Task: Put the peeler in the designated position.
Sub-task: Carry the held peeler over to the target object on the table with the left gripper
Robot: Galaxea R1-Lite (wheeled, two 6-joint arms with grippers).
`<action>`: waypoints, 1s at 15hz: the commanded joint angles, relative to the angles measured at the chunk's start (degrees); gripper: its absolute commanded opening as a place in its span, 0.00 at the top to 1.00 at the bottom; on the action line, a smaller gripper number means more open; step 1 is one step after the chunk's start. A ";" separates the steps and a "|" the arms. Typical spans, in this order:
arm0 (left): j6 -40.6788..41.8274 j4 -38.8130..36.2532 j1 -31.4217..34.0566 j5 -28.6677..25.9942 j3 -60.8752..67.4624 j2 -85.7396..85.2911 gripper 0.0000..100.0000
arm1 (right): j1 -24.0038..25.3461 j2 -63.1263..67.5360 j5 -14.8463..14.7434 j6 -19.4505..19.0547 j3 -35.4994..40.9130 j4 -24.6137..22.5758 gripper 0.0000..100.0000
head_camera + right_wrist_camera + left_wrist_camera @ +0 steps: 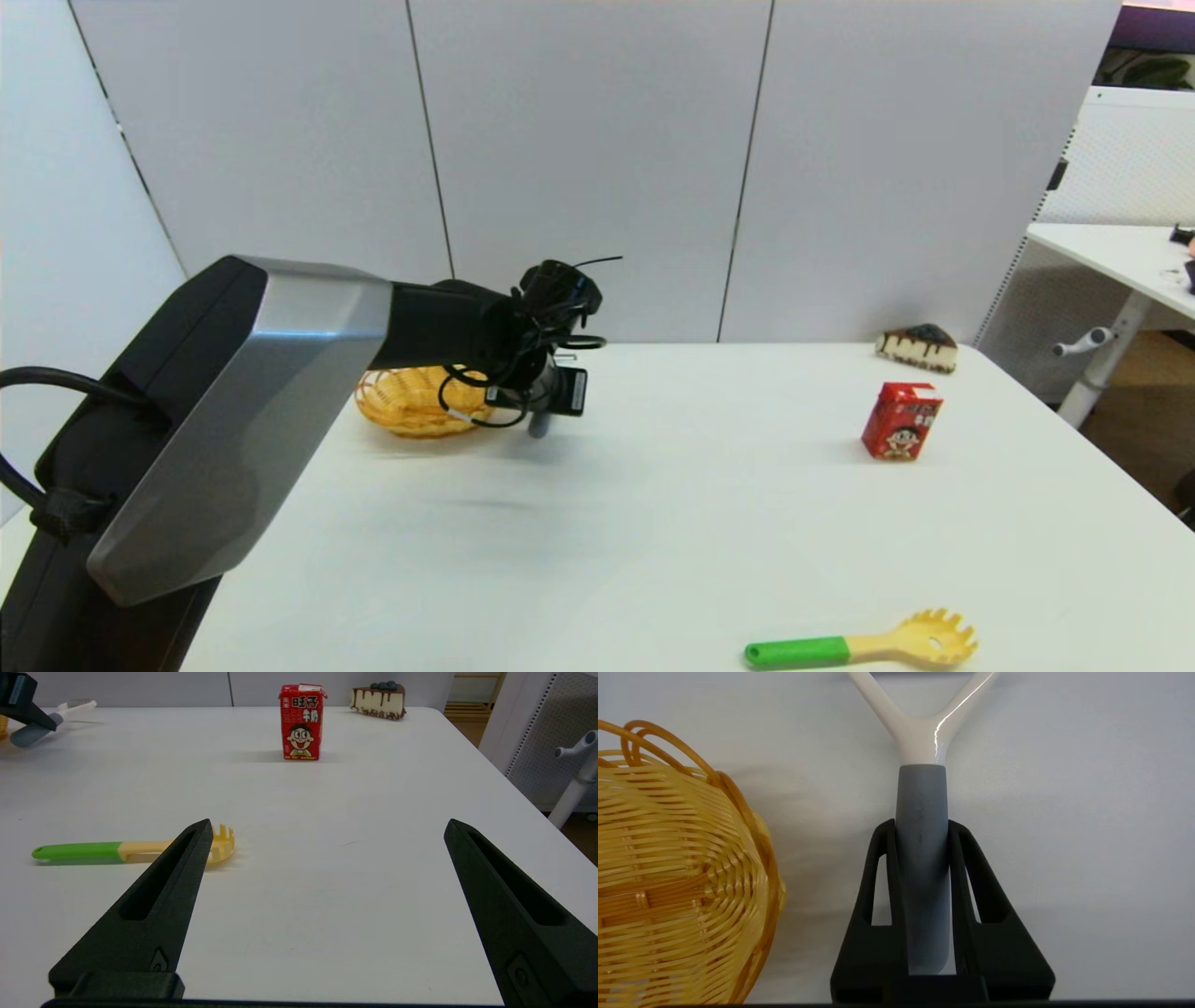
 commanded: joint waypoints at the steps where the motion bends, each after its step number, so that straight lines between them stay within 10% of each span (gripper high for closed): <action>1: -0.14 0.15 -0.02 0.10 0.01 0.03 1.00 | 0.00 0.07 0.00 -0.17 -0.01 -0.04 0.00; 15: -0.05 0.15 0.07 0.19 0.01 0.11 1.00 | 0.00 0.07 0.00 0.01 -0.01 -0.04 0.00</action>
